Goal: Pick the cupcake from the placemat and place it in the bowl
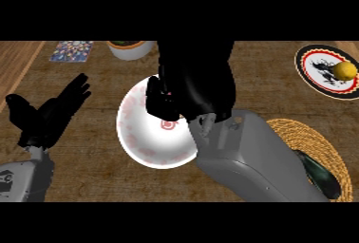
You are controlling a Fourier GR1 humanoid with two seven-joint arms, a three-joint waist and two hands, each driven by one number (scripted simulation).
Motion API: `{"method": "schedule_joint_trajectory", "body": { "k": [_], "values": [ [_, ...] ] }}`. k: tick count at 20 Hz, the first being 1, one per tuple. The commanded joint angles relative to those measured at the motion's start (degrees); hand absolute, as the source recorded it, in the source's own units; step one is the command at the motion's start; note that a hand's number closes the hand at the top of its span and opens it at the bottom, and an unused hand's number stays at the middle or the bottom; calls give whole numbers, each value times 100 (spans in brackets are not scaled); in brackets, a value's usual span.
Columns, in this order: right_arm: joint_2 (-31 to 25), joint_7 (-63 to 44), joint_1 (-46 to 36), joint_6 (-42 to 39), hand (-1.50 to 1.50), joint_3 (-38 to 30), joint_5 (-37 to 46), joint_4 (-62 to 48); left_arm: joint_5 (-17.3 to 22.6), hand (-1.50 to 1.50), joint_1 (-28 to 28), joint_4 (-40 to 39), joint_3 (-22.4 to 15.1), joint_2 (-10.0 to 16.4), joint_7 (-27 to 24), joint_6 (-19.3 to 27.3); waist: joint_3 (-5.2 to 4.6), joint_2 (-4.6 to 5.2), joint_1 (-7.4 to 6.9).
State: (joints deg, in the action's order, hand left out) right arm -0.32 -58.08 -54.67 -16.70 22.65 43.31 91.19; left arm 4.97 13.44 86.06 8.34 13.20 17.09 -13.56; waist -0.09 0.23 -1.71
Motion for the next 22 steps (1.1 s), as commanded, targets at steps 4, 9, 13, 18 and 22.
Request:
{"method": "schedule_joint_trajectory", "body": {
  "k": [4, 9, 13, 18, 22],
  "values": [
    [31, 966, -340, 1428, 150, -307, -393, -2180, -42, 0, 210, 110, -42, -84, 239, 167, 6, 23, -4],
    [32, 1743, -658, 2568, 150, 196, -971, -3656, -20, 0, 119, -191, 27, 51, -147, -94, 2, 57, -131],
    [32, 1839, -745, 3136, 150, -180, -1850, -4259, -127, 0, 208, -304, -162, -148, -260, -34, 0, 131, -305],
    [32, 2498, -672, 3816, -150, -359, -2979, -4777, 41, 0, 369, -135, -115, -53, 34, -138, 9, 145, -461],
    [32, 3451, -1028, 4202, -150, -361, -3359, -5321, -149, 0, 571, -359, -293, -278, -54, 34, 8, 154, -380]
  ]
}}
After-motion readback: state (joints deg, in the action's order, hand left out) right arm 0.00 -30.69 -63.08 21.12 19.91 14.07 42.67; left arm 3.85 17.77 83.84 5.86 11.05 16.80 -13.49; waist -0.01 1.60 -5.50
